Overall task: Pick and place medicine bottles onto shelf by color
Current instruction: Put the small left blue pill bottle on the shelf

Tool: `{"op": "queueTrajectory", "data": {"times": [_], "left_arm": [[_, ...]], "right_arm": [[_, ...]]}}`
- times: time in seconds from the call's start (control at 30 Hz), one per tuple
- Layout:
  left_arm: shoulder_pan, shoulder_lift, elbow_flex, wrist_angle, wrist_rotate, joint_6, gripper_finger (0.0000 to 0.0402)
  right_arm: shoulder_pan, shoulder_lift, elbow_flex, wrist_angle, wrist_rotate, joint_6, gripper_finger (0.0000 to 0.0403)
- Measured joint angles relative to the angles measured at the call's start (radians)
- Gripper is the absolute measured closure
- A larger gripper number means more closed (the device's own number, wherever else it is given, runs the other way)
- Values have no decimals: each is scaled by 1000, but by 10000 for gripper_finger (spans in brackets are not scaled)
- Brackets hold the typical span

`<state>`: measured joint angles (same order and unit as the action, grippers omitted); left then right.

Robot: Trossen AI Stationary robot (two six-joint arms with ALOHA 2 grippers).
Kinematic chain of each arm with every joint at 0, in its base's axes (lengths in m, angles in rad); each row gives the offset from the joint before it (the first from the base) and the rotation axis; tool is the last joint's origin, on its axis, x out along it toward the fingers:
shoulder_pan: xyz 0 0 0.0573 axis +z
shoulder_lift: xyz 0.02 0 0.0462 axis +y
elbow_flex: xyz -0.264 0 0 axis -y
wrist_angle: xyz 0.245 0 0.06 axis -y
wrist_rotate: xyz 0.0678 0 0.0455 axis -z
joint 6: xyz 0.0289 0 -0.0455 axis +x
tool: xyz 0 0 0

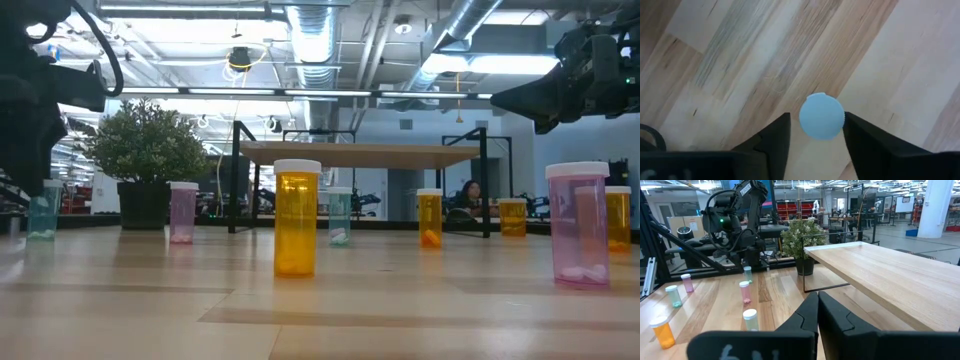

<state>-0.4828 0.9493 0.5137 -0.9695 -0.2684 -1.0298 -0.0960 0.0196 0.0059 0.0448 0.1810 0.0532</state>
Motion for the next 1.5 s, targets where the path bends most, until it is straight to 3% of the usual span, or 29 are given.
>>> {"op": "queueTrajectory", "data": {"times": [0.3,0.8,1.23,1.5], "left_arm": [[0,0,0,14,-6,-3,297],[37,0,144,21,-68,98,295],[343,1,397,7,-82,472,294],[569,81,556,4,-56,721,294]], "right_arm": [[0,0,0,0,0,0,370],[0,0,0,0,0,0,370],[0,0,0,0,0,0,370],[0,0,0,0,0,0,370]]}}
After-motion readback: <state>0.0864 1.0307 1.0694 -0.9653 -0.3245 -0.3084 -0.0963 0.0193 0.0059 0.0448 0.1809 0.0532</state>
